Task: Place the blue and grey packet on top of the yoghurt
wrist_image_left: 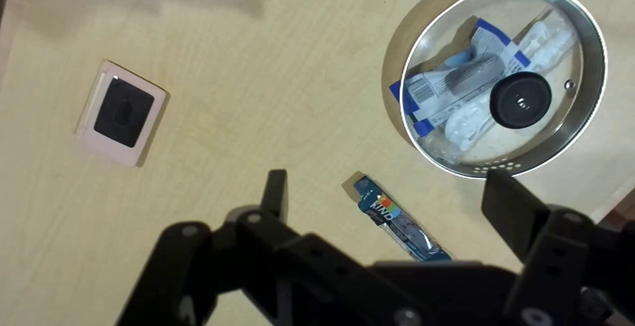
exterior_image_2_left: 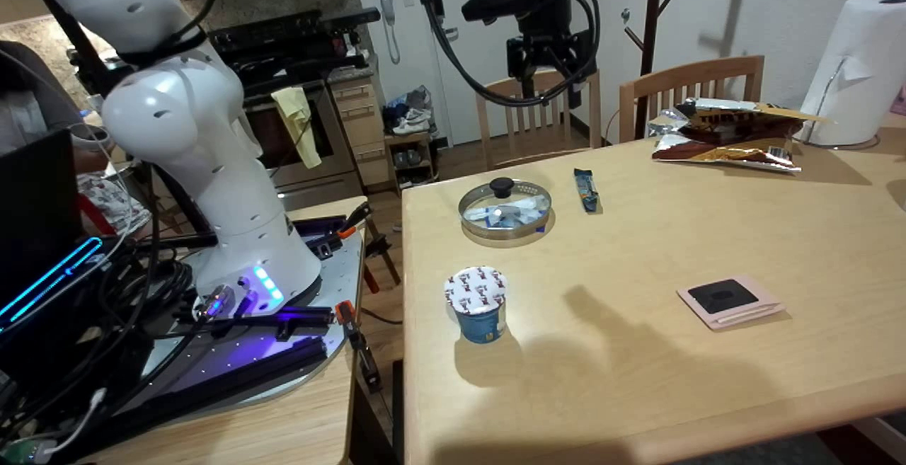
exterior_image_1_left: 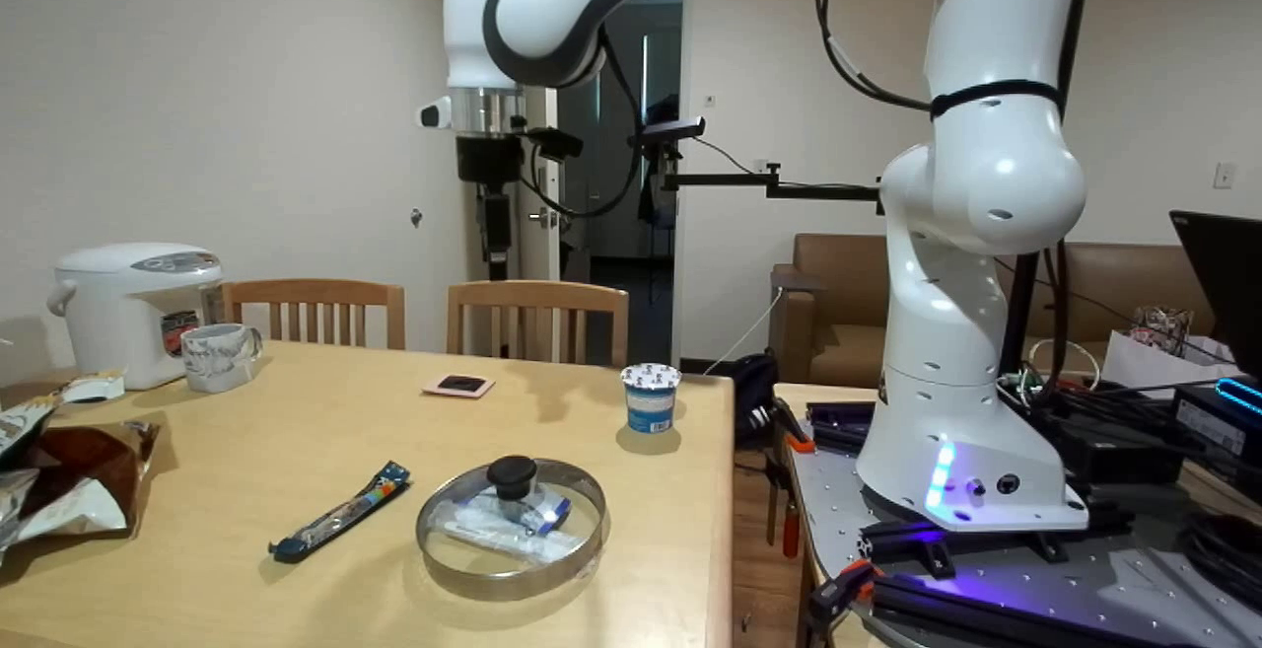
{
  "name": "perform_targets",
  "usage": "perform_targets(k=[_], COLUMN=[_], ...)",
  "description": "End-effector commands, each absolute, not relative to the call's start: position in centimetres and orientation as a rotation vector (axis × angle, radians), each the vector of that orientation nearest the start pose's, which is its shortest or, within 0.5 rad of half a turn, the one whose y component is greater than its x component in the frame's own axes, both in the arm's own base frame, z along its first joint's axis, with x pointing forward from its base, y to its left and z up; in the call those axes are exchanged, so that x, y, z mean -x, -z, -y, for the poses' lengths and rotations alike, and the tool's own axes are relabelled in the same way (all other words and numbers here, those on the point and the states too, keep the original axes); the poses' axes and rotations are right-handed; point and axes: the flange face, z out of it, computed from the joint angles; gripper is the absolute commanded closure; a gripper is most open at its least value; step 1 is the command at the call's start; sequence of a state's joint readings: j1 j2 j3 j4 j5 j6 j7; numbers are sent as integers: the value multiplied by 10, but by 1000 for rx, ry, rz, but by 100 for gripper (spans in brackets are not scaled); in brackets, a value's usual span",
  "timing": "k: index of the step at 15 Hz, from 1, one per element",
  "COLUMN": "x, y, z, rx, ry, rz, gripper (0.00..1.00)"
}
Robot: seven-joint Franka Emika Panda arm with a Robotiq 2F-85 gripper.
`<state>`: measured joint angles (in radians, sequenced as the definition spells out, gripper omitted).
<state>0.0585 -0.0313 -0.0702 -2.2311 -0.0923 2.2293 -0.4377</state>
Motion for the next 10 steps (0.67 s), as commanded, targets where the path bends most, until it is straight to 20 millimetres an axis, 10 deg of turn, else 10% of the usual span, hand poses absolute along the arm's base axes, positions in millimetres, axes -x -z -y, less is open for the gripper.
perform_targets(k=[1,10], x=[-553,-550], y=[-389,-393], z=[-8,-11], rx=[3065,3070], ry=[-71,-4], rz=[966,961], gripper=[0,0])
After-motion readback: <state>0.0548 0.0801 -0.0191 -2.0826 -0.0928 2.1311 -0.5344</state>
